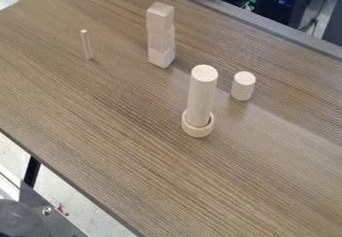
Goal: Remove a block from the tower and cubes and put it on the left
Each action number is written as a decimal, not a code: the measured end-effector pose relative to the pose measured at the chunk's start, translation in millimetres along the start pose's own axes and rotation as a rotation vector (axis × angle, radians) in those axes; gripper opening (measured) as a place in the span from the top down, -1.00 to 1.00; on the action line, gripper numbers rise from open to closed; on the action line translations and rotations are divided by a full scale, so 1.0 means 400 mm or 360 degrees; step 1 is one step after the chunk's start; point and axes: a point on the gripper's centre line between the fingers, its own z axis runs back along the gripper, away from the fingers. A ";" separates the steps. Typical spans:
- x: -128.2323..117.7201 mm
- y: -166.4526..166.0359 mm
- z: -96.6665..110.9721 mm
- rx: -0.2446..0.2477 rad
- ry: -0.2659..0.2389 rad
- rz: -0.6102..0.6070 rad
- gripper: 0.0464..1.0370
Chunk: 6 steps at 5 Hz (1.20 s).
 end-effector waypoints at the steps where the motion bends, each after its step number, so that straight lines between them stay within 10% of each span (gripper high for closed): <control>1: -0.017 -0.005 -0.038 -0.0017 0.0077 0.0000 -0.92; 6: -0.046 0.007 -0.070 -0.0010 0.0187 0.0070 -0.83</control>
